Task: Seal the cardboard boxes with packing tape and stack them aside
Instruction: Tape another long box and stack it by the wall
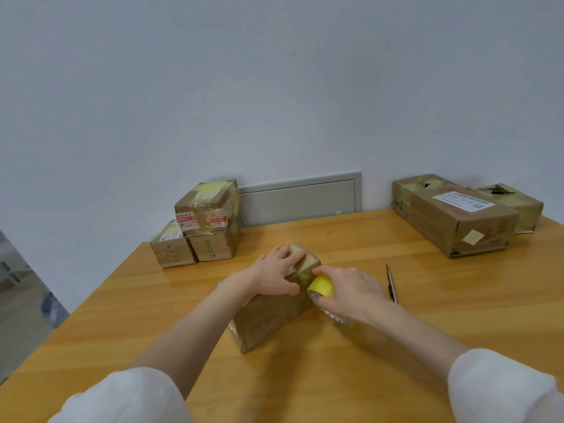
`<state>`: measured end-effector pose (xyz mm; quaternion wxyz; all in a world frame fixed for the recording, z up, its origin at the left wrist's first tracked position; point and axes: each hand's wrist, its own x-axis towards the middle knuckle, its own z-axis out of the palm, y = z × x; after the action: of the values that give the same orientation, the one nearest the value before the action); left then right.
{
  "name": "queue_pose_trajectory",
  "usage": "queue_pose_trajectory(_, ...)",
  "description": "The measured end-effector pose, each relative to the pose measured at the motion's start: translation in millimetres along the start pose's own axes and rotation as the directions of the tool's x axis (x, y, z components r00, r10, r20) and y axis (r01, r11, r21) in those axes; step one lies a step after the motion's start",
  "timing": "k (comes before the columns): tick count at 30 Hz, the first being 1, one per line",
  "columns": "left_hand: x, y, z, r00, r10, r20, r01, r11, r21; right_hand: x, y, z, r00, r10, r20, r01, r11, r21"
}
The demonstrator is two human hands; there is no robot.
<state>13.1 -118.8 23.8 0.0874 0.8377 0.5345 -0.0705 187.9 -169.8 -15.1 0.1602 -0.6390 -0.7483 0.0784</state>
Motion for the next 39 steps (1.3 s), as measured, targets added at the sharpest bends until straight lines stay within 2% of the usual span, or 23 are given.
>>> queue_pose_trajectory(3, -8.2, -6.4, -1.2, 0.98, -0.166, -0.11, 0.162, 0.986, -0.039, -1.1, 4.6, -2.2, 1.0, 0.024, 0.007, -0.025, 0.997, 0.068)
queue_pose_trajectory(6, -15.2, -11.3, -4.8, 0.982, -0.158, -0.103, 0.145, 0.981, -0.126, 2.0, 0.3, -11.7, 1.0, 0.018, -0.01, -0.017, 0.993, 0.114)
queue_pose_trajectory(8, -18.4, -16.5, -15.4, 0.992, -0.121, -0.044, 0.107, 0.964, -0.244, 10.3, -2.7, -27.1, 0.998, 0.024, -0.06, -0.012, 0.981, 0.194)
queue_pose_trajectory(11, -27.1, -23.5, -30.3, 0.99, -0.08, 0.114, 0.12, 0.907, -0.403, 25.0, -3.5, -47.9, 0.994, 0.018, -0.107, 0.03, 0.901, 0.433)
queue_pose_trajectory(13, -29.3, -25.2, -33.6, 0.994, -0.106, 0.024, 0.108, 0.951, -0.29, 34.0, -5.5, -52.5, 0.991, 0.026, -0.134, 0.058, 0.808, 0.586)
queue_pose_trajectory(15, -30.1, -21.5, -30.3, 0.967, -0.155, -0.202, 0.154, 0.988, -0.016, 43.2, -13.5, -50.5, 0.986, 0.07, -0.154, 0.049, 0.754, 0.655)
queue_pose_trajectory(16, -31.2, -17.6, -24.7, 0.949, -0.141, -0.283, 0.174, 0.98, 0.093, 47.7, -19.0, -48.0, 0.982, 0.089, -0.165, 0.042, 0.755, 0.655)
queue_pose_trajectory(17, -31.5, -14.3, -17.0, 0.943, -0.128, -0.306, 0.182, 0.971, 0.155, 52.2, -24.5, -45.0, 0.979, 0.099, -0.179, 0.041, 0.763, 0.645)
queue_pose_trajectory(20, -34.2, -7.4, 6.8, 0.96, -0.198, -0.198, 0.236, 0.953, 0.192, 60.1, -36.8, -38.9, 0.976, 0.105, -0.192, 0.042, 0.772, 0.635)
queue_pose_trajectory(22, -33.2, -11.0, 16.1, 0.942, -0.216, -0.256, 0.277, 0.932, 0.233, 59.4, -38.4, -36.2, 0.983, 0.071, -0.171, 0.053, 0.776, 0.629)
queue_pose_trajectory(25, -26.8, -16.6, 17.5, 0.927, -0.206, -0.313, 0.282, 0.933, 0.221, 54.6, -36.9, -32.7, 0.986, 0.0, -0.169, 0.096, 0.822, 0.561)
queue_pose_trajectory(28, -21.3, -19.3, 16.4, 0.934, -0.219, -0.282, 0.283, 0.935, 0.212, 52.7, -40.5, -38.2, 0.986, -0.002, -0.168, 0.091, 0.848, 0.523)
queue_pose_trajectory(32, -18.6, -30.3, 10.8, 0.948, -0.241, -0.208, 0.273, 0.951, 0.146, 45.6, -39.4, -48.3, 0.999, 0.008, -0.051, 0.01, 0.942, 0.335)
queue_pose_trajectory(39, -15.5, -33.9, 10.0, 0.964, -0.189, -0.189, 0.217, 0.966, 0.144, 29.3, -29.8, -45.0, 1.0, 0.029, 0.002, -0.028, 0.954, 0.297)
